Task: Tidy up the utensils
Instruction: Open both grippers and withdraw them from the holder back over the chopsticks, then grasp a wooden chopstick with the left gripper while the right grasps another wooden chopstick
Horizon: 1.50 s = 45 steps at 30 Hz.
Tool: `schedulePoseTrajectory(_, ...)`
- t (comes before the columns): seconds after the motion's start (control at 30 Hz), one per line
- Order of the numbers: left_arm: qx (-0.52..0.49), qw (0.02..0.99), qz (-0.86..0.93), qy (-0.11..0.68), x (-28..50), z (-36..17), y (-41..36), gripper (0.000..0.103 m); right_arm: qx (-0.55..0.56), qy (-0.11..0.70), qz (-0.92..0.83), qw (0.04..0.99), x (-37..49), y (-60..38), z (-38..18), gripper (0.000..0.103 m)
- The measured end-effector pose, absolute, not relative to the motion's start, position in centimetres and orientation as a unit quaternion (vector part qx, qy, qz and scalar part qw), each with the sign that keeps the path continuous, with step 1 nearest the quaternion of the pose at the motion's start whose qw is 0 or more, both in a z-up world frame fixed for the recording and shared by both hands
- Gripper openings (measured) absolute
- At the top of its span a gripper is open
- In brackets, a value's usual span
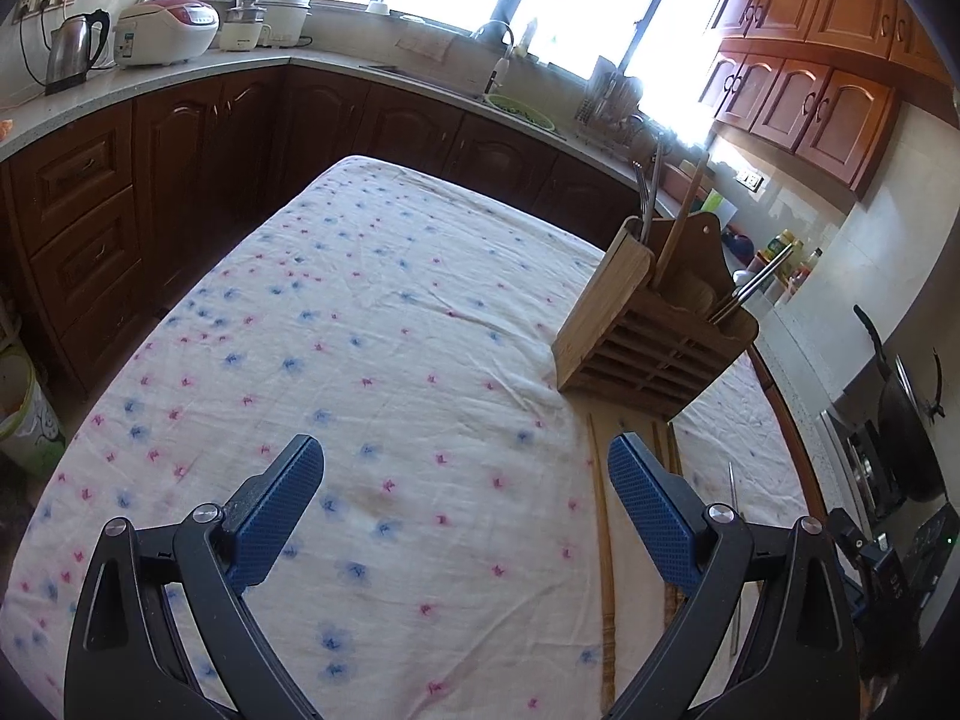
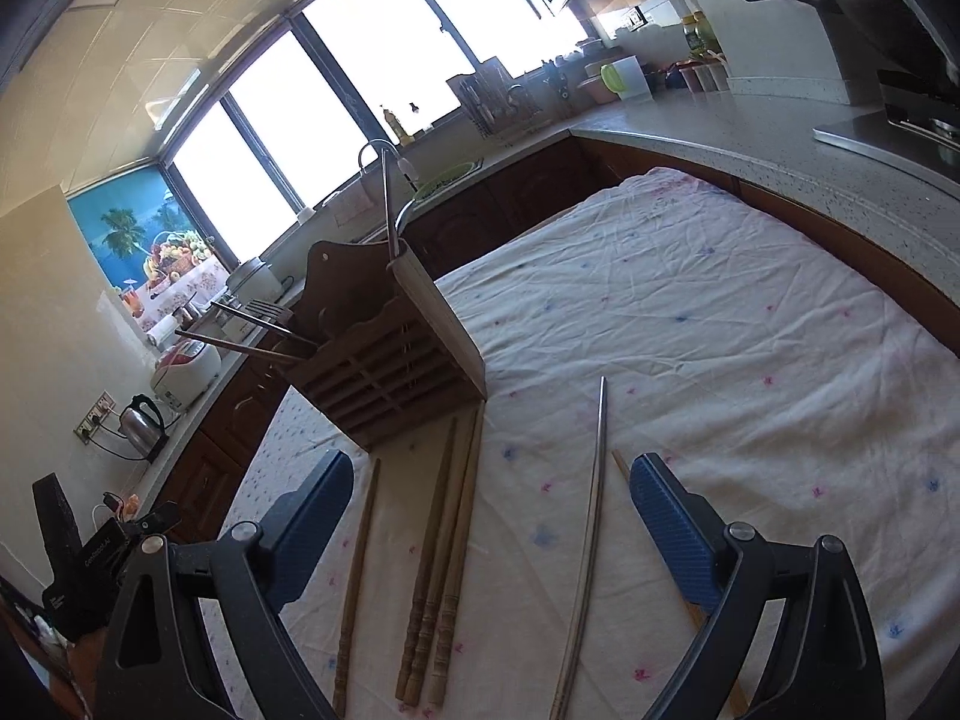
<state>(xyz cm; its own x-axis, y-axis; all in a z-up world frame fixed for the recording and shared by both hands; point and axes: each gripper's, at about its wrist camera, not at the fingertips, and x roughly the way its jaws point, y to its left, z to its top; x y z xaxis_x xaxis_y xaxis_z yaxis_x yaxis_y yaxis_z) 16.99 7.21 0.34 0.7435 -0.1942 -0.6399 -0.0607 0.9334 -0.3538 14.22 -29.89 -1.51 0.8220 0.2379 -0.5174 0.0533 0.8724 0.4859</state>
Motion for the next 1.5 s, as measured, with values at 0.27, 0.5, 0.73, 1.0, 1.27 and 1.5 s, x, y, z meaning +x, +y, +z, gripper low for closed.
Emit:
schedulePoseTrajectory(0.27, -0.159, 0.909, -0.046, 0.384, 17.0, -1.2, 5.9, 0.098, 0.246, 0.314, 0.037, 0.916, 13.1, -30.0, -3.0, 0.095)
schedulePoseTrajectory(0.5, -0.15, 0.902, -0.048, 0.402, 17.7, -2.2, 5.6, 0.098, 0.24, 0.322, 0.034, 0.915, 13.5, -30.1, -3.3, 0.095)
schedulePoseTrajectory(0.73, -0.139, 0.894, -0.065, 0.42, 18.9, -3.0, 4.0, 0.098, 0.228, 0.336, 0.041, 0.913, 14.5, -29.4, -3.9, 0.095)
schedulePoseTrajectory(1.0, -0.101, 0.892, -0.092, 0.43, 21.6, -3.4, 0.2, 0.091, 0.181, 0.365, 0.056, 0.912, 17.6, -27.5, -3.8, 0.069)
schedulePoseTrajectory(1.27, -0.071, 0.882, -0.113, 0.452, 26.3, -4.6, -3.1, 0.07, 0.152, 0.424, 0.078, 0.89, 23.9, -24.6, -5.7, 0.027)
schedulePoseTrajectory(1.5, -0.044, 0.87, -0.13, 0.474, 28.8, -6.2, -5.2, 0.061, 0.114, 0.454, 0.071, 0.881, 27.6, -23.3, -7.4, 0.021)
